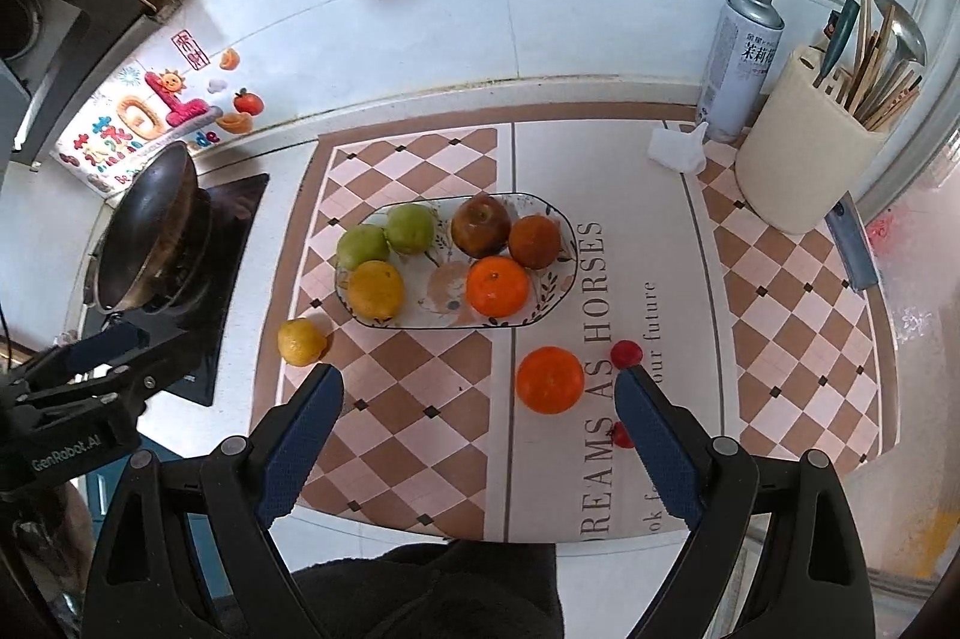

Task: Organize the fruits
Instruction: 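Grasp the yellow lemon with the left tool while the right tool grasps the orange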

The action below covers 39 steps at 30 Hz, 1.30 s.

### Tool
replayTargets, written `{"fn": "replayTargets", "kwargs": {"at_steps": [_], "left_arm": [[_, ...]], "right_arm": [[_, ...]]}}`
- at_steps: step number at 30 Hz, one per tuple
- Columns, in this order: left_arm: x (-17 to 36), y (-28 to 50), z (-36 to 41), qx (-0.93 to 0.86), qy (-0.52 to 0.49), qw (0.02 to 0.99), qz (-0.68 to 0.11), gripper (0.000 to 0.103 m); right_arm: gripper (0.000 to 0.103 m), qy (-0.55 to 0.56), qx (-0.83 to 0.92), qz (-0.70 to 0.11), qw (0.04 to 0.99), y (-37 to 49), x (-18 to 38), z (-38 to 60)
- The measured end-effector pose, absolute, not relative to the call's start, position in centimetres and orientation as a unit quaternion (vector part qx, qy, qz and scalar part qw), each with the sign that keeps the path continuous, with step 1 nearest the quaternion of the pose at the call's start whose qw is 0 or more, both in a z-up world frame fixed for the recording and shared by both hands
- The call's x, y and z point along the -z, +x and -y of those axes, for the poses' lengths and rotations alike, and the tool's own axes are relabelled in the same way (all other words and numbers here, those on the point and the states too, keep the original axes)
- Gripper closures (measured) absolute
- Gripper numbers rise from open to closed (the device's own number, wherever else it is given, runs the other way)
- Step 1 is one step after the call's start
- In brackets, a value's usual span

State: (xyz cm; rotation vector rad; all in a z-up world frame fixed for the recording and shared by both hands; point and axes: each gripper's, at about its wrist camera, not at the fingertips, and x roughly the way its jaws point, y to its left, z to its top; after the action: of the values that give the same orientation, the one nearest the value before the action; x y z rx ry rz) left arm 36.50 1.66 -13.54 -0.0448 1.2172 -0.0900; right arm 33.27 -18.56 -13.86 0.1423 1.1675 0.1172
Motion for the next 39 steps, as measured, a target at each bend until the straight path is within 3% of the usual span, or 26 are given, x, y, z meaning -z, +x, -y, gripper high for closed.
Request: {"fn": "replayTargets", "kwargs": {"at_steps": [6, 11, 12, 13, 14, 26, 39], "left_arm": [[15.2, 37.3, -1.8, 0.022, -0.012, 0.82, -0.572, 0.017], [18.5, 38.7, -3.5, 0.002, -0.029, 0.814, -0.58, 0.017], [19.1, 39.0, -3.8, -0.003, -0.027, 0.812, -0.583, 0.015], [20.0, 39.3, -4.1, -0.008, -0.023, 0.806, -0.591, 0.011], [20.7, 39.6, -4.4, -0.01, -0.022, 0.802, -0.596, 0.009], [31.3, 42.6, -10.5, -0.054, -0.083, 0.714, -0.693, 0.007], [37.3, 45.5, -9.9, -0.039, -0.106, 0.679, -0.725, 0.007]], "right_arm": [[0.009, 0.074, -0.043, -0.553, 0.829, 34.2, 16.5, 19.8], [0.01, 0.099, -0.034, -0.587, 0.803, 36.3, 23.3, 21.7], [0.014, 0.106, -0.036, -0.594, 0.796, 36.5, 24.5, 21.9], [0.033, 0.113, -0.039, -0.61, 0.783, 36.9, 26.2, 22.2], [0.038, 0.116, -0.039, -0.623, 0.772, 37.2, 27.7, 22.3], [0.034, 0.153, -0.022, -0.702, 0.696, 39.6, 39.8, 22.8], [0.033, 0.148, -0.024, -0.698, 0.7, 40.9, 40.9, 22.0]]}}
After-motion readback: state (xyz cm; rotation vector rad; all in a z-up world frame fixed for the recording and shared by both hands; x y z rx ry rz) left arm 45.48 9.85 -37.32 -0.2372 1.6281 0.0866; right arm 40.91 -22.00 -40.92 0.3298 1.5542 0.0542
